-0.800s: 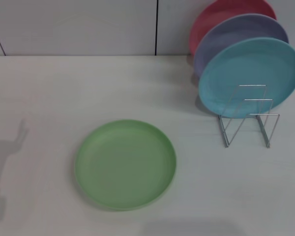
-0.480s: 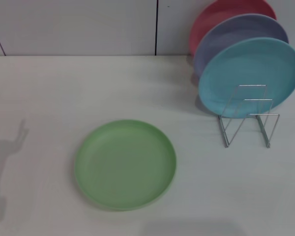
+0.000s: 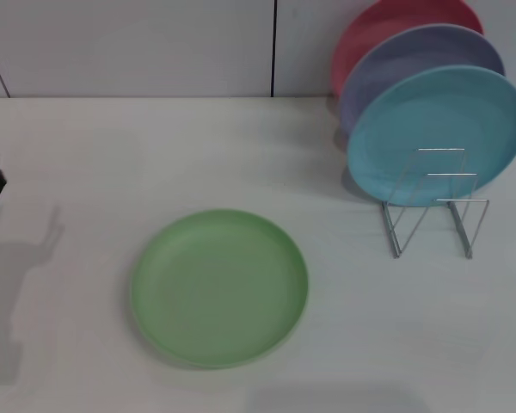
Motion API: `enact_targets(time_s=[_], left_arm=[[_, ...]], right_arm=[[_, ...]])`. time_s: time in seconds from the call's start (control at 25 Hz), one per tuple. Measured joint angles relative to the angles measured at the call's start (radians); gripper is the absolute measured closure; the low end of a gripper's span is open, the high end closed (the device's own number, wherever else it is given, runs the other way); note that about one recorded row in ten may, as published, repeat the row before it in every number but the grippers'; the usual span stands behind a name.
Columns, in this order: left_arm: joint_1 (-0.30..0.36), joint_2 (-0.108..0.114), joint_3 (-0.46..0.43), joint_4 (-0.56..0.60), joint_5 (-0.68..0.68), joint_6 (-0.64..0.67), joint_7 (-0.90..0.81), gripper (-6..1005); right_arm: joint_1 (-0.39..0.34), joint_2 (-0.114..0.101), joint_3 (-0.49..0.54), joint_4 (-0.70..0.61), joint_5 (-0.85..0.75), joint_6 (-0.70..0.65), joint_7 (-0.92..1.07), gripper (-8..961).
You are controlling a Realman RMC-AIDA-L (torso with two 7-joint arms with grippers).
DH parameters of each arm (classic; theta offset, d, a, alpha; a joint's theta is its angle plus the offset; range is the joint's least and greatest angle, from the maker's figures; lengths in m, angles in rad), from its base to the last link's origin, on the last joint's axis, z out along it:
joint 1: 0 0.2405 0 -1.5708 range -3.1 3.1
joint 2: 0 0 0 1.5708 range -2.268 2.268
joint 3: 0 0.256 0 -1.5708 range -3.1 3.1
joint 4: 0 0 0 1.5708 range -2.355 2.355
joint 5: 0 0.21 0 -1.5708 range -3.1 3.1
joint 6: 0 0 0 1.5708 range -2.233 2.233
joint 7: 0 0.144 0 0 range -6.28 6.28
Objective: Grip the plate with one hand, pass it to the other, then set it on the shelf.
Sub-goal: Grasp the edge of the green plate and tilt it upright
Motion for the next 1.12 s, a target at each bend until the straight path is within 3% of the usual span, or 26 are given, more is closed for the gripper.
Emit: enact_targets(time_s=[0.04, 0.16, 0.24, 0.36, 0.56, 0.6, 0.68, 0.76, 0.84, 0.96, 1.0, 1.12], left_arm=[[0.000, 0.000, 0.000, 0.000, 0.000, 0.000, 0.000, 146], [0.068, 0.045, -0.004, -0.240, 0.037, -0.192, 0.074, 147], [0.132, 0.074, -0.030, -0.463, 0.058, -0.385, 0.171, 148], [0.222, 0.088, -0.125, -0.798, 0.073, -0.782, 0.255, 149], [0.312, 0.061, -0.272, -1.216, 0.104, -1.332, 0.265, 151], [0.312, 0.061, -0.272, -1.216, 0.104, -1.332, 0.265, 151], [0.301, 0.025, -0.367, -1.389, 0.102, -1.710, 0.266, 152], [0.288, 0.014, -0.391, -1.427, 0.102, -1.825, 0.267, 153], [0.240, 0.006, -0.432, -1.490, 0.098, -2.060, 0.251, 153], [0.215, 0.004, -0.448, -1.512, 0.093, -2.172, 0.234, 155], [0.156, 0.001, -0.463, -1.526, 0.092, -2.373, 0.191, 155], [0.133, -0.002, -0.450, -1.517, 0.093, -2.447, 0.174, 156]], right_arm=[[0.001, -0.001, -0.017, 0.000, -0.003, -0.002, 0.001, 138], [0.006, -0.005, -0.063, -0.005, -0.003, -0.002, 0.003, 138], [0.012, -0.005, -0.084, -0.012, -0.004, -0.004, 0.003, 138], [0.021, -0.007, -0.097, -0.017, -0.004, 0.001, 0.002, 138], [0.029, -0.008, -0.099, -0.021, -0.004, 0.029, 0.007, 138], [0.030, -0.008, -0.099, -0.023, -0.004, 0.038, 0.007, 138], [0.034, -0.009, -0.099, -0.031, -0.004, 0.066, 0.007, 139], [0.039, -0.009, -0.099, -0.045, -0.004, 0.094, 0.007, 139], [0.044, -0.010, -0.099, -0.051, -0.004, 0.112, 0.007, 139], [0.048, -0.010, -0.100, -0.058, -0.004, 0.128, 0.008, 139], [0.049, -0.010, -0.100, -0.061, -0.005, 0.131, 0.009, 139], [0.052, -0.010, -0.101, -0.067, -0.013, 0.144, 0.015, 139]])
